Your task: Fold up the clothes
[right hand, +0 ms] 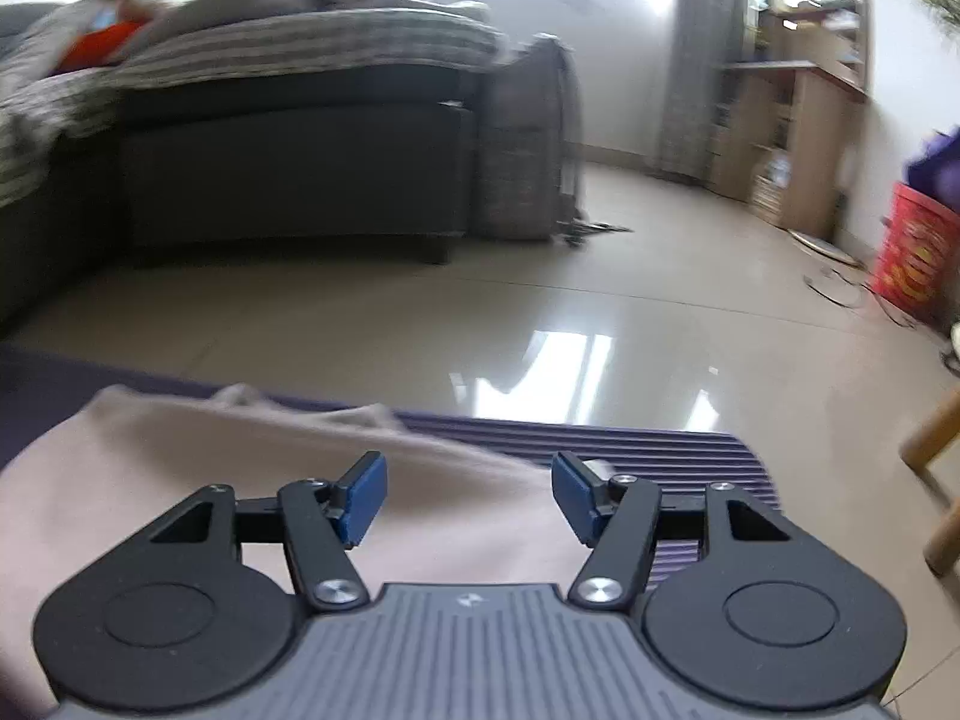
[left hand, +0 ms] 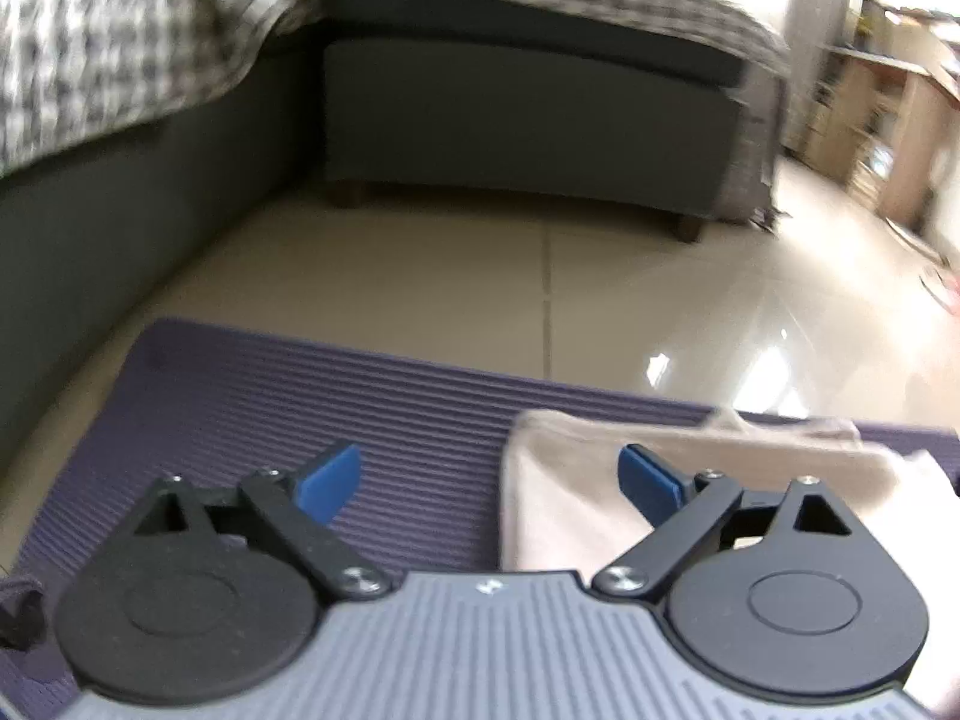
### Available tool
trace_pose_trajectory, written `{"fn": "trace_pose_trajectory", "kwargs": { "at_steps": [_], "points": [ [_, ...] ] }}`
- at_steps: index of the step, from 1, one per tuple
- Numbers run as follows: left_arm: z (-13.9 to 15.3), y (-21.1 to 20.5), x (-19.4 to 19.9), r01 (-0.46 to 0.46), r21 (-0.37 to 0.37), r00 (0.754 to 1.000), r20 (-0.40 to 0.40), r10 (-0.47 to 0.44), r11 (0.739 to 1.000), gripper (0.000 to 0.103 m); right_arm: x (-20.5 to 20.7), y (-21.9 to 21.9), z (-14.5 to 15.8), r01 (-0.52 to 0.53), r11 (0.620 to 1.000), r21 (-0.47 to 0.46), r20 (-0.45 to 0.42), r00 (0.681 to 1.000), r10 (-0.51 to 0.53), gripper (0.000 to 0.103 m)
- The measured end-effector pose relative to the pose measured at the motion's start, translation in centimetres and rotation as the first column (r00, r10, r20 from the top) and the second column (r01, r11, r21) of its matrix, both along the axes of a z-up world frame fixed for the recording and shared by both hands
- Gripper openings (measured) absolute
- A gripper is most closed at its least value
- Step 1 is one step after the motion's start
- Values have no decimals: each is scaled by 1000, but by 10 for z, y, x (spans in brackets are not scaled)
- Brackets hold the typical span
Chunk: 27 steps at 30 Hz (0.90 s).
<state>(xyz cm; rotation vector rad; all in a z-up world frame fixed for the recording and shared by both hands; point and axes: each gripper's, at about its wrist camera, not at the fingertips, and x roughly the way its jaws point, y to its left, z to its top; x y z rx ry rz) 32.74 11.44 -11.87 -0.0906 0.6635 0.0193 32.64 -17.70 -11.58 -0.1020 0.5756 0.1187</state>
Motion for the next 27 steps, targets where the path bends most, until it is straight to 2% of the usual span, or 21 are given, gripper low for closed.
{"fn": "trace_pose_trajectory", "kwargs": {
  "at_steps": [5, 9, 12, 14, 17, 21, 23, 25, 27],
  "points": [
    [0, -28, -31, 124, -30, 992, 7, -124, 992, 95, -25, 20, -4, -55, 997, 58, -68, 996, 59, 63],
    [-13, -46, -45, 193, 7, 981, -15, -193, 981, 94, -43, 34, -14, -129, 991, 29, -100, 986, 132, 63],
    [-29, -51, -52, 194, 32, 980, -52, -192, 980, 93, -50, 33, -21, -147, 989, 7, -122, 982, 146, 63],
    [-42, -44, -55, 156, 35, 985, -75, -153, 987, 93, -53, 27, -24, -144, 989, -8, -128, 982, 142, 64],
    [-60, -22, -58, 91, -3, 991, -99, -91, 996, 95, -52, 1, -28, -85, 996, -23, -134, 988, 82, 65],
    [-72, 4, -59, 38, -70, 992, -116, -46, 997, 101, -48, -48, -36, 76, 997, 31, -170, 983, -70, 67],
    [-77, 13, -61, 28, -89, 992, -122, -38, 996, 103, -49, -65, -39, 109, 993, 54, -175, 980, -98, 67],
    [-79, 15, -61, 29, -98, 992, -123, -41, 995, 103, -50, -73, -42, 158, 987, 7, -180, 971, -154, 72],
    [-79, 15, -60, 23, -106, 991, -129, -37, 994, 103, -53, -82, -43, 196, 980, 46, -192, 964, -183, 73]
  ]
}}
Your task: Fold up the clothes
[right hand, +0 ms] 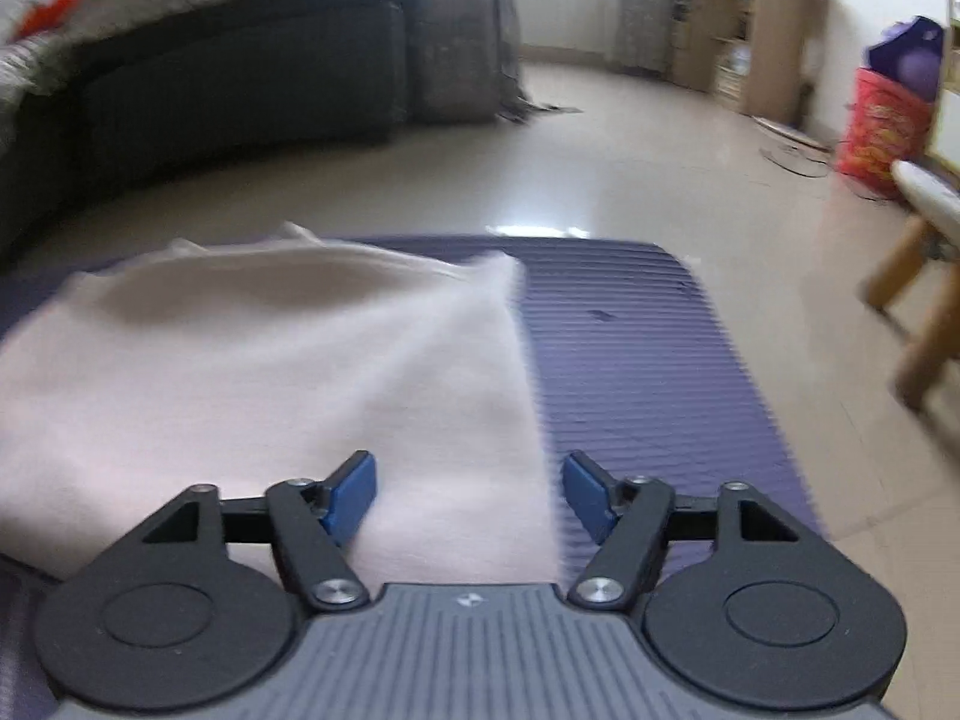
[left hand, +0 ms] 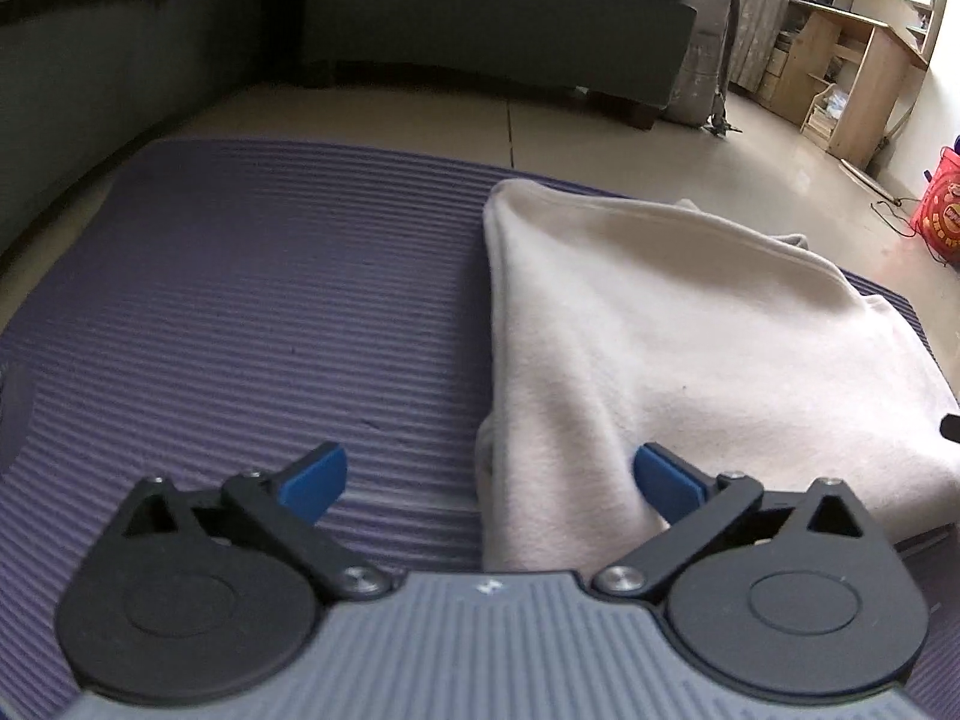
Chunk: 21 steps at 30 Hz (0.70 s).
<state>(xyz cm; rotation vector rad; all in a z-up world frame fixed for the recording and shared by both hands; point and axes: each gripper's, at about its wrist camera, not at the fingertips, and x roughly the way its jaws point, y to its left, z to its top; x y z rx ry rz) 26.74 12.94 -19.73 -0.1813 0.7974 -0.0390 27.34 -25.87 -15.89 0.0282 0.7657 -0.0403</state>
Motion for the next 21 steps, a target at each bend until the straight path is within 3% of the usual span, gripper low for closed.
{"fn": "trace_pose_trajectory", "kwargs": {
  "at_steps": [4, 6, 9, 16, 18, 21],
  "points": [
    [12, -7, 0, -28, 16, 999, -23, 28, 999, 100, -6, -1, 8, 49, 999, 23, -3, 999, -49, 73],
    [20, -11, -2, -40, 26, 998, -37, 41, 999, 100, -11, 3, 15, 54, 998, 33, 1, 999, -54, 80],
    [33, -17, -3, -75, 28, 996, -56, 76, 997, 102, -22, 10, 24, 55, 996, 69, 12, 998, -56, 82],
    [69, -38, -20, -109, 56, 987, -116, 115, 992, 103, -60, 41, 37, 89, 993, 78, -84, 993, -83, 90],
    [77, -49, -32, -106, 71, 984, -133, 115, 992, 103, -70, 49, 43, 58, 997, 57, -92, 994, -53, 102],
    [85, -62, -51, -101, 72, 984, -142, 111, 992, 103, -85, 60, 54, -9, 999, 31, -86, 996, 11, 102]
  ]
}}
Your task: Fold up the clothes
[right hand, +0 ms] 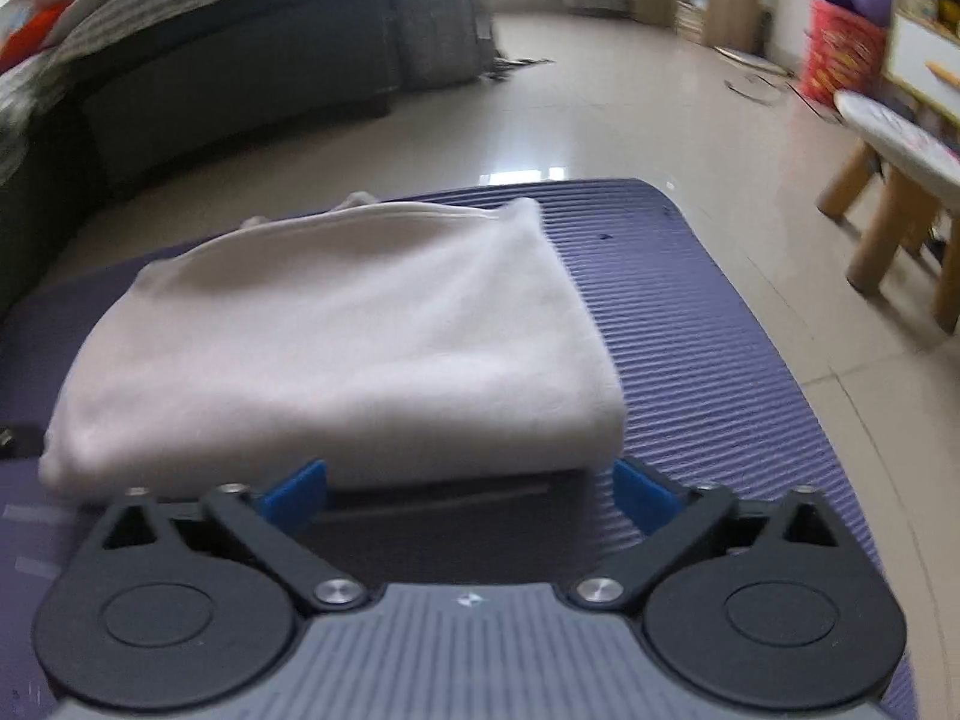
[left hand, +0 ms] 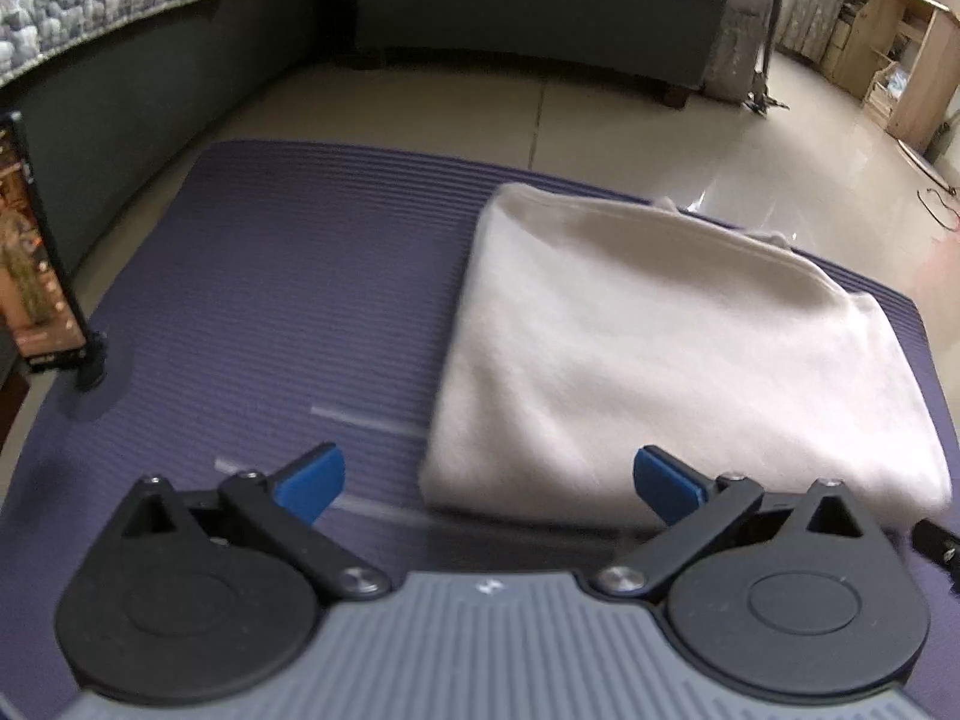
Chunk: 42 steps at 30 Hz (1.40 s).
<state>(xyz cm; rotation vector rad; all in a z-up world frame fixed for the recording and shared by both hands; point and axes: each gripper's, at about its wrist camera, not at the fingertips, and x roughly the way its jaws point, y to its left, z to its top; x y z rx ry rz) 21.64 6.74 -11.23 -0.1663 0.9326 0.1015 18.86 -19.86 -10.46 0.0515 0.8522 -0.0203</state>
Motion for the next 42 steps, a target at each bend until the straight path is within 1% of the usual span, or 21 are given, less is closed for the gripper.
{"fn": "trace_pose_trajectory", "kwargs": {
  "at_steps": [2, 5, 6, 10, 15, 16, 19, 20, 25, 27, 29, 33, 38, 42],
  "points": [
    [1, -11, -9, 12, -6, 1000, -14, -12, 1000, 103, -8, 3, 9, -32, 999, 19, -13, 999, 32, 102],
    [-1, -31, -19, 29, 4, 996, -79, -29, 1000, 103, -20, 5, 16, -53, 996, 76, -53, 997, 57, 102],
    [-2, -37, -20, 35, 9, 996, -87, -34, 999, 103, -23, 5, 17, -54, 995, 88, -69, 996, 60, 102],
    [2, -63, -34, 76, 41, 994, -79, -72, 996, 103, -31, 4, 18, -58, 991, 118, -116, 991, 72, 102],
    [10, -78, -49, 90, 74, 994, -74, -84, 993, 103, -41, 2, 26, -61, 993, 100, -99, 993, 71, 102],
    [11, -79, -50, 91, 85, 994, -71, -86, 992, 103, -41, 0, 27, -54, 992, 112, -107, 992, 66, 102],
    [16, -84, -55, 90, 122, 995, -61, -83, 988, 103, -40, -5, 26, -15, 982, 186, -150, 988, 44, 102],
    [17, -85, -56, 88, 127, 995, -62, -81, 988, 103, -41, -5, 28, -15, 982, 186, -147, 988, 43, 102],
    [23, -91, -60, 93, 122, 995, -58, -87, 988, 103, -47, 3, 38, -84, 992, 97, -109, 990, 94, 102],
    [23, -93, -60, 96, 125, 994, -56, -90, 988, 103, -49, 3, 41, -89, 993, 78, -99, 990, 96, 102],
    [24, -94, -61, 100, 110, 994, -61, -93, 989, 103, -49, 0, 45, -83, 995, 56, -78, 993, 87, 102],
    [24, -97, -62, 101, 86, 993, -67, -96, 991, 103, -49, -7, 52, -53, 997, 51, -54, 997, 55, 102],
    [23, -101, -63, 106, 60, 992, -77, -101, 993, 103, -51, -11, 59, -32, 999, 20, -15, 999, 32, 102],
    [23, -102, -64, 108, 40, 991, -79, -105, 993, 103, -48, -14, 56, -19, 999, 40, -26, 999, 20, 102]
  ]
}}
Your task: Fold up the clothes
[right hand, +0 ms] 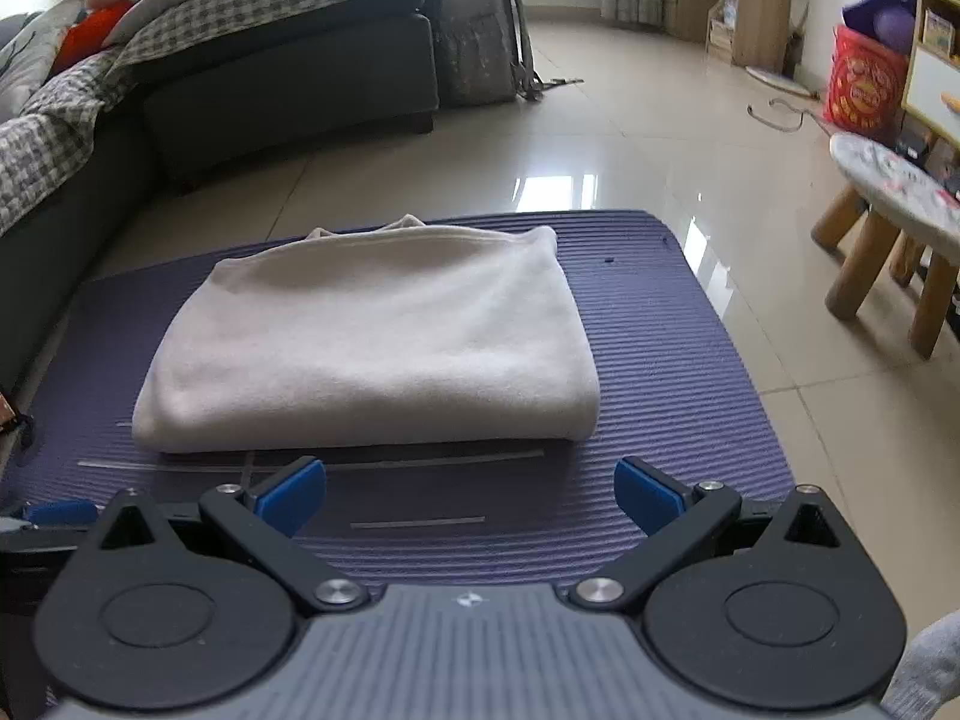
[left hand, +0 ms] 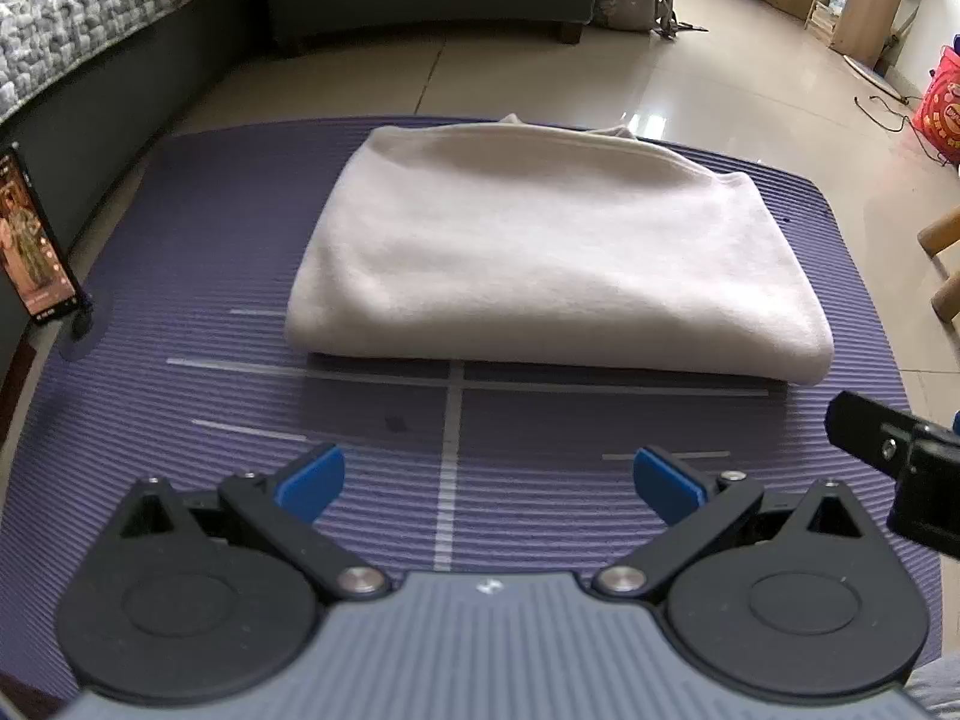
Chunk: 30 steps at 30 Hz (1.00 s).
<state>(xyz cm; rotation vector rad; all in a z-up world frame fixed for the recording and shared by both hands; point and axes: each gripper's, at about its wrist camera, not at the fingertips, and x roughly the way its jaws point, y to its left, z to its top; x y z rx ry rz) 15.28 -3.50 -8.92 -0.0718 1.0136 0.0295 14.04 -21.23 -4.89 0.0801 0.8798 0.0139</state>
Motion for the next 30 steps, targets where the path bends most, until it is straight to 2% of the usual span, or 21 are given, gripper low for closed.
{"fn": "trace_pose_trajectory", "kwargs": {
  "at_steps": [30],
  "points": [
    [-8, 6, 1, -14, -15, 999, -37, 13, 1000, 103, 5, 8, -10, -9, 1000, 6, -28, 1000, 9, 102]
  ]
}}
